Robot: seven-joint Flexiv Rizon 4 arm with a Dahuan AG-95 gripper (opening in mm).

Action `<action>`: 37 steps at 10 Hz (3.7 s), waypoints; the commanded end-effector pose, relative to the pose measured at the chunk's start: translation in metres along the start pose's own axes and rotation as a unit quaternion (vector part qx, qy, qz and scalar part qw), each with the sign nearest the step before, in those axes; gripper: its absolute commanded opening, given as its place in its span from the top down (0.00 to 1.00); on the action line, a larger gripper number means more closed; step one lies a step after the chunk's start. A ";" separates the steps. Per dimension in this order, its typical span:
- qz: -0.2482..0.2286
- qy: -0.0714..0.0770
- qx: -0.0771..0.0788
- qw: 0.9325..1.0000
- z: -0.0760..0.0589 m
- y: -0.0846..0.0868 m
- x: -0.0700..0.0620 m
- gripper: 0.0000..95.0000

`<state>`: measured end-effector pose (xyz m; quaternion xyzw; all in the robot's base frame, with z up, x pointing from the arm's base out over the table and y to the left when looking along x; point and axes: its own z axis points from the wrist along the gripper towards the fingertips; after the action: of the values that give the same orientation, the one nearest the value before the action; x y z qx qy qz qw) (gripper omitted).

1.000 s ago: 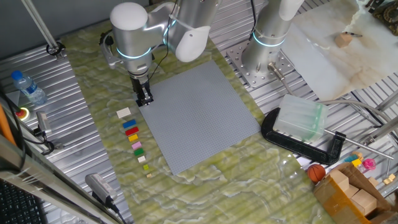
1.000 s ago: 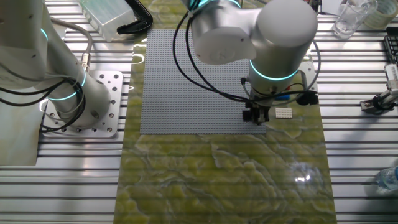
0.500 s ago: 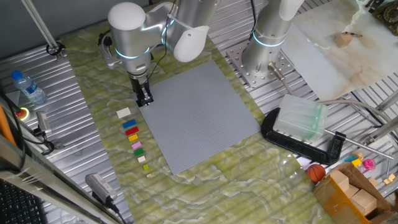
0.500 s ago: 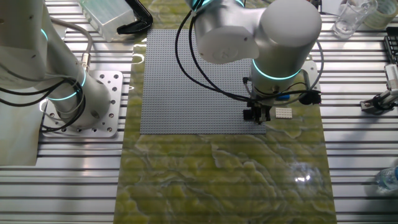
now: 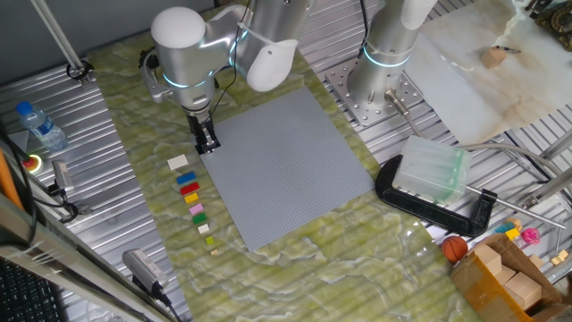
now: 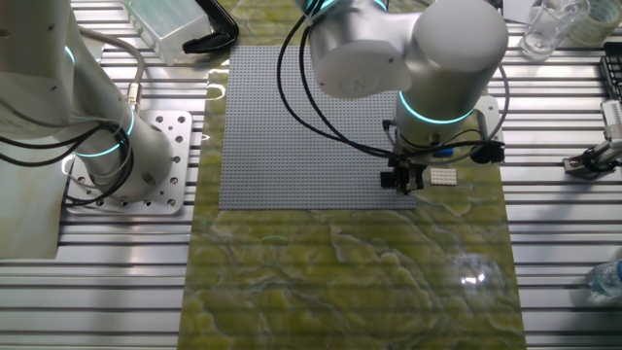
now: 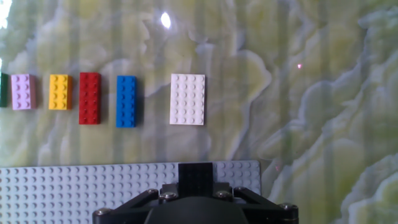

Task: Build with small Lego blocks

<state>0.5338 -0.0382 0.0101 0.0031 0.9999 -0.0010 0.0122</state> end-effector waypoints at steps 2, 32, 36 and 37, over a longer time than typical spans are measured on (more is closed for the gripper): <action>-0.001 0.001 0.002 1.000 0.001 0.000 0.000 1.00; 0.006 0.005 0.000 1.000 0.002 0.003 -0.001 1.00; 0.001 0.004 -0.003 1.000 0.005 0.003 -0.002 1.00; 0.001 0.004 -0.003 1.000 0.005 0.003 -0.002 1.00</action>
<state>0.5357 -0.0357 0.0092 0.0039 1.0000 0.0011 0.0081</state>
